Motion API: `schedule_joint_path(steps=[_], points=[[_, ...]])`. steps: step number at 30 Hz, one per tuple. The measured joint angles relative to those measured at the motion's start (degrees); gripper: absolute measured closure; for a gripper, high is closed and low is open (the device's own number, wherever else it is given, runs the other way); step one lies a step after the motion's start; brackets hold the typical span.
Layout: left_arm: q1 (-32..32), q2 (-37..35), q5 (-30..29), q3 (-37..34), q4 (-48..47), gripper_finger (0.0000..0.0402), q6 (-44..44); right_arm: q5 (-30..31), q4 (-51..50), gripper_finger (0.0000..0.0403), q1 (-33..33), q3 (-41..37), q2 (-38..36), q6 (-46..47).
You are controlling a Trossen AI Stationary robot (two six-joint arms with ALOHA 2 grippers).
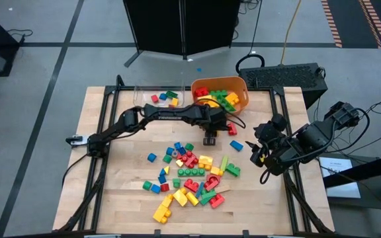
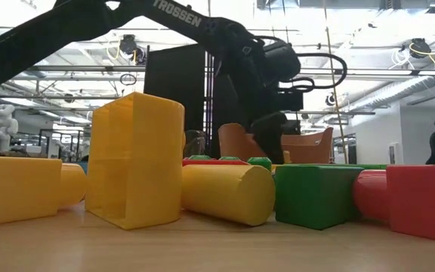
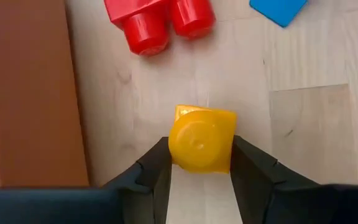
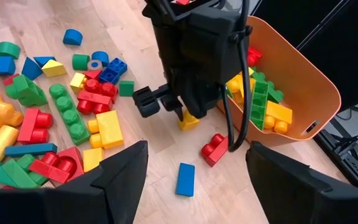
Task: Sort blocks by size
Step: Put the big yellow game piece into the orange bin
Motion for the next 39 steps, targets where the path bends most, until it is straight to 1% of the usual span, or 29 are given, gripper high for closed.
schedule_joint_path(steps=[4, 8, 12, 15, 19, 21, 25, 28, 31, 34, 39], points=[[-0.80, -0.33, 0.18, 0.14, -0.57, 0.0272, -1.67, 0.00, 0.29, 0.0138, 0.02, 0.00, 0.00, 0.00], [-1.75, -0.80, 0.32, 3.09, -2.26, 0.0272, -1.72, 0.04, 0.40, 0.0138, 0.02, 0.00, 0.00, 0.00], [-2.07, -1.29, 0.23, 7.58, -2.86, 0.0272, -3.33, 0.06, 0.42, 0.0138, 0.01, 0.00, 0.00, 0.00], [-1.23, -1.29, -2.51, 11.23, -2.60, 0.0272, -5.44, 0.05, 0.44, 0.0138, 0.01, 0.00, 0.00, 0.00], [1.65, -1.32, -8.83, 15.78, -1.19, 0.0272, -8.05, 0.06, 0.47, 0.0138, 0.02, 0.00, 0.00, 0.00], [3.13, -1.49, -11.09, 16.45, 1.11, 0.0273, -9.13, 0.05, 0.45, 0.0138, 0.02, 0.00, -0.01, -0.02], [6.01, -1.81, -12.25, 16.35, 3.91, 0.0273, -9.21, 0.25, 0.44, 0.0138, 0.02, 0.00, 0.00, -0.09], [8.22, -1.11, -12.38, 16.35, 3.42, 0.0272, -11.40, 0.28, 0.44, 0.0138, 0.01, 0.00, 0.00, -0.23], [9.76, -0.50, -12.17, 16.20, 1.98, 0.0255, -11.83, 0.28, 0.40, 0.0138, 0.01, 0.00, 0.00, -0.25], [10.35, -0.55, -10.31, 16.26, 2.66, 0.0220, -10.44, 0.28, 0.35, 0.0138, 0.02, 0.00, 0.00, -0.44], [10.63, -0.59, -10.23, 16.28, 1.90, 0.0163, -10.33, 0.28, 0.31, 0.0138, 0.00, 0.00, 0.00, -0.61]])
